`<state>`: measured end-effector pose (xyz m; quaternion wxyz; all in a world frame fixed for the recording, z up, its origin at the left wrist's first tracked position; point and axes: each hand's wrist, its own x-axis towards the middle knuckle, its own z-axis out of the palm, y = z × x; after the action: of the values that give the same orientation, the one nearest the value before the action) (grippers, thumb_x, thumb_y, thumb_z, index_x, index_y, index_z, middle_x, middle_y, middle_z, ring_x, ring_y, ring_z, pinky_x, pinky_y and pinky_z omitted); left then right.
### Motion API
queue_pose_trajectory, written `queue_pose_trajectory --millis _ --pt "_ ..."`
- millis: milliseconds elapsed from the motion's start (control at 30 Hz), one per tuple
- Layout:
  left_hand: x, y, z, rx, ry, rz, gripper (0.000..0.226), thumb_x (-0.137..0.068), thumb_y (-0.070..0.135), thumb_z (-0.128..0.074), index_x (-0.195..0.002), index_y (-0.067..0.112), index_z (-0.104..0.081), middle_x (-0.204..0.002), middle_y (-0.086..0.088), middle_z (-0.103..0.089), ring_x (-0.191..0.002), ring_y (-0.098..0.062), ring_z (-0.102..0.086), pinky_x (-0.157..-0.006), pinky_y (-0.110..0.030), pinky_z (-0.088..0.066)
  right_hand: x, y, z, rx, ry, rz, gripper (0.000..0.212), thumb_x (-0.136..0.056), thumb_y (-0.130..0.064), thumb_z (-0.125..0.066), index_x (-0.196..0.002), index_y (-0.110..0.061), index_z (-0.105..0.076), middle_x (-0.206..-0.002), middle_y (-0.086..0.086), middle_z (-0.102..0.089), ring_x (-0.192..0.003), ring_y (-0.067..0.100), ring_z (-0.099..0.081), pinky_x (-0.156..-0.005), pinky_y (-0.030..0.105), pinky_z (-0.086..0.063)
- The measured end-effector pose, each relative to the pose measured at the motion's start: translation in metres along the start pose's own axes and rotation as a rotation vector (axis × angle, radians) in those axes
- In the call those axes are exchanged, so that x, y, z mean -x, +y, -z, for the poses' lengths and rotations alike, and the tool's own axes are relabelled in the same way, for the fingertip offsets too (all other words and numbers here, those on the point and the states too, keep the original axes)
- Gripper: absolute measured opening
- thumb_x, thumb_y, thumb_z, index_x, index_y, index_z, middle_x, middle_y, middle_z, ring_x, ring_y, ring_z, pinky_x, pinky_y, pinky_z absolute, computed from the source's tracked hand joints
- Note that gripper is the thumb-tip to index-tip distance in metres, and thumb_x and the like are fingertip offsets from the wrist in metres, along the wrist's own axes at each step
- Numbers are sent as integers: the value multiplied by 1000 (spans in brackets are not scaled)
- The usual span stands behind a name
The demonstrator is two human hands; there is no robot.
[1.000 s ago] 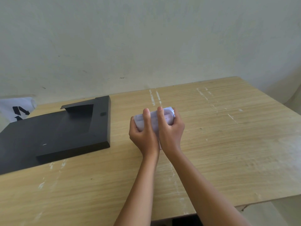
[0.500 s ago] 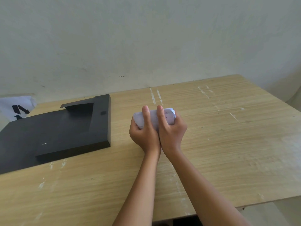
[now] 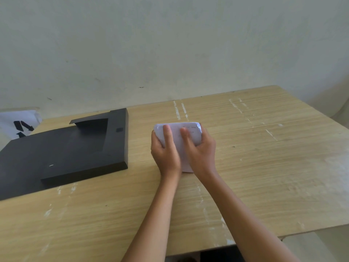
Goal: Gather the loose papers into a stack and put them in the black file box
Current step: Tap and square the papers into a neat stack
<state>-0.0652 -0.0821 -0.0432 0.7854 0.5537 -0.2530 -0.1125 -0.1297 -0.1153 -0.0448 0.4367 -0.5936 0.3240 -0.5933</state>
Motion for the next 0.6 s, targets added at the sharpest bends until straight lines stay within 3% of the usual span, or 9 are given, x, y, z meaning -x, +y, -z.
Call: queue_pose_trajectory --millis 67,133,233,367,467,600 --pt "-1 -1 10 17 -203 -10 16 -92 59 -55 -91 44 -61 -94 9 -70 -88 -15 -68 -83 -41 -57 -5 -4 3 -16 1 -8 26 -89 -48 -66 -84 -22 -62 -70 -20 -68 -60 0 -61 -56 25 -52" --pt "-3 -3 21 -37 -350 -50 18 -94 49 -61 -109 40 -58 -112 0 -72 -104 -23 -70 -95 -49 -57 -10 -6 7 -13 -11 -17 23 -90 -46 -66 -83 -24 -63 -70 -20 -67 -60 -1 -59 -56 20 -50" --pt "-5 -5 35 -189 -472 -68 31 -96 44 -65 -122 45 -50 -113 13 -72 -103 -13 -73 -91 -45 -61 -13 -5 13 -14 -57 -70 22 -93 -39 -68 -87 -18 -65 -70 -18 -67 -62 -1 -59 -58 18 -50" --pt "-8 -5 43 -284 -450 -121 40 -99 34 -67 -122 59 -45 -107 28 -70 -93 0 -71 -75 -17 -56 -13 -2 27 36 -197 -107 18 -90 -28 -75 -101 -17 -66 -91 -1 -74 -83 14 -71 -72 34 -58" --pt "-11 -5 43 -284 -411 -137 34 -94 29 -76 -111 48 -54 -95 17 -74 -81 -5 -70 -67 -20 -55 -14 -1 35 47 -247 -128 22 -88 -18 -78 -107 -16 -66 -98 9 -74 -91 26 -72 -76 43 -60" --pt "-11 -6 44 -221 -418 -6 41 -88 25 -85 -112 44 -57 -98 15 -79 -90 -11 -77 -73 -25 -62 -14 1 36 51 -211 -112 23 -87 -14 -79 -107 -11 -68 -98 10 -74 -85 18 -71 -71 34 -58"
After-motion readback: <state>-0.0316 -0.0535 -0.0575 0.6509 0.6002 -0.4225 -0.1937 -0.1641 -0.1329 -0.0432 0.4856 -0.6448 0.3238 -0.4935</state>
